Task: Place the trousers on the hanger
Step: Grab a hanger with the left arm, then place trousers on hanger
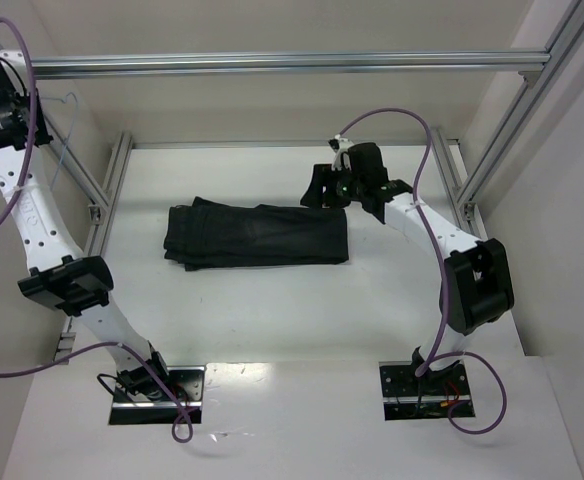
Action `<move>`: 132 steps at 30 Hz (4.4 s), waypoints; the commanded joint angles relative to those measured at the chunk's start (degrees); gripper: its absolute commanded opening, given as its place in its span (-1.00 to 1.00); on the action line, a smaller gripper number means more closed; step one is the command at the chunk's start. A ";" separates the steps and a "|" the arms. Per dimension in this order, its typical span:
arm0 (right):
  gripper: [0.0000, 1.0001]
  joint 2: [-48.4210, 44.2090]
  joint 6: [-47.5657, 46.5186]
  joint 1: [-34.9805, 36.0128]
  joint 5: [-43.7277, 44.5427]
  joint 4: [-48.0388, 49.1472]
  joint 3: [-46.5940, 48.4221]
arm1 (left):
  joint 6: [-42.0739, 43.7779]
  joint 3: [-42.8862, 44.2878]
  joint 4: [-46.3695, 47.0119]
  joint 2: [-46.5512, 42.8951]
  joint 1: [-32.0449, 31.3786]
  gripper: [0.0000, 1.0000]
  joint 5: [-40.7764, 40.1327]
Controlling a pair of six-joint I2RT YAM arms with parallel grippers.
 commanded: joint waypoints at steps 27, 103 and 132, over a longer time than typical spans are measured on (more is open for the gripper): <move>0.23 -3.35 2.78 0.55 5.24 4.73 -4.29 | -2.60 9.44 13.56 -0.32 0.02 -0.92 11.73; 0.12 -18.21 6.03 2.92 9.99 2.62 -14.58 | -13.32 -27.29 22.10 -35.64 -9.21 -0.94 39.23; 0.54 -18.82 25.54 10.48 -0.65 13.33 -21.69 | -32.92 -84.41 49.31 -53.66 -17.29 -0.92 44.08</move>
